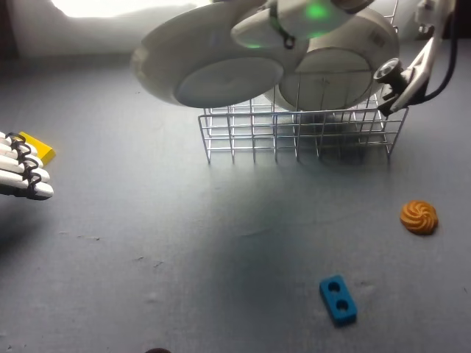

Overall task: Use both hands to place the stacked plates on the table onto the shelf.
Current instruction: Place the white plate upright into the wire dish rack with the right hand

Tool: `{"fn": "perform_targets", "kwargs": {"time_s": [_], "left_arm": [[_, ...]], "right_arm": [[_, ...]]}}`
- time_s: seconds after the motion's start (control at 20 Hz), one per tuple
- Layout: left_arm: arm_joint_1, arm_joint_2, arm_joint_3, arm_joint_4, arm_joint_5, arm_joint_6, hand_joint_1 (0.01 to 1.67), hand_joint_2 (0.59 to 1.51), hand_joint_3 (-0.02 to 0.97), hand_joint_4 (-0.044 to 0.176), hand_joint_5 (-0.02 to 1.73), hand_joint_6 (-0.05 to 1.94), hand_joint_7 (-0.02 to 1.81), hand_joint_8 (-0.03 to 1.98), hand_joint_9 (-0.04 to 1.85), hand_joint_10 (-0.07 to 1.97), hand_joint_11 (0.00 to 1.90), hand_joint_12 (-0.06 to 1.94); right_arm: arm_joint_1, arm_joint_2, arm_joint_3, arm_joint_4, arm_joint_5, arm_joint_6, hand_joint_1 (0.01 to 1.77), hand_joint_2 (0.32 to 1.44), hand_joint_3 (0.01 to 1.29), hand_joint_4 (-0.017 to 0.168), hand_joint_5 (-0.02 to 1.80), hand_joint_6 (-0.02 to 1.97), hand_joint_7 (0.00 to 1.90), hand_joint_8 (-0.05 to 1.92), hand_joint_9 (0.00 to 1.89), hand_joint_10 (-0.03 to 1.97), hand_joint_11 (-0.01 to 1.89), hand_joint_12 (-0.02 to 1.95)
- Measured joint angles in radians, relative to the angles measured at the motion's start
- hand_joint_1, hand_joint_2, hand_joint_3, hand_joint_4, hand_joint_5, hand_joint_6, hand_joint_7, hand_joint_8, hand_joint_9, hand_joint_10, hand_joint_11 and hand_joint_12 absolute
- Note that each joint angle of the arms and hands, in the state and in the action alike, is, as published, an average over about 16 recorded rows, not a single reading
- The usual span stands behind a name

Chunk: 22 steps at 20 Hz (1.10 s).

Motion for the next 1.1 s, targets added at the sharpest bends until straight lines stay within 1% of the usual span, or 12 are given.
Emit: {"fn": "perform_targets", "kwargs": {"time_s": [0.35, 0.55, 1.1], "left_arm": [[0.0, 0.0, 0.0, 0.0, 0.0, 0.0, 0.01, 1.064, 0.021, -0.003, 0.02, 0.01, 0.02, 0.0, 0.01, 0.01, 0.02, -0.01], [0.0, 0.0, 0.0, 0.0, 0.001, 0.0, 0.01, 1.063, 0.02, -0.004, 0.02, 0.01, 0.02, 0.0, 0.01, 0.01, 0.02, -0.01], [0.0, 0.0, 0.0, 0.0, 0.001, 0.0, 0.01, 1.068, 0.021, -0.004, 0.02, 0.01, 0.01, 0.0, 0.01, 0.01, 0.02, -0.01]], "right_arm": [[-0.034, 0.015, 0.029, 0.043, 0.015, 0.001, 1.2, 1.09, 0.01, -0.008, 0.82, 0.96, 0.93, 1.22, 0.85, 1.21, 0.68, 1.6], [-0.051, 0.007, 0.061, 0.071, 0.023, 0.001, 1.2, 1.09, 0.01, -0.009, 0.81, 0.96, 0.93, 1.22, 0.85, 1.21, 0.67, 1.6], [-0.075, -0.022, 0.144, 0.123, 0.038, 0.002, 1.2, 1.09, 0.02, -0.013, 0.8, 0.96, 0.92, 1.18, 0.87, 1.17, 0.68, 1.57]]}}
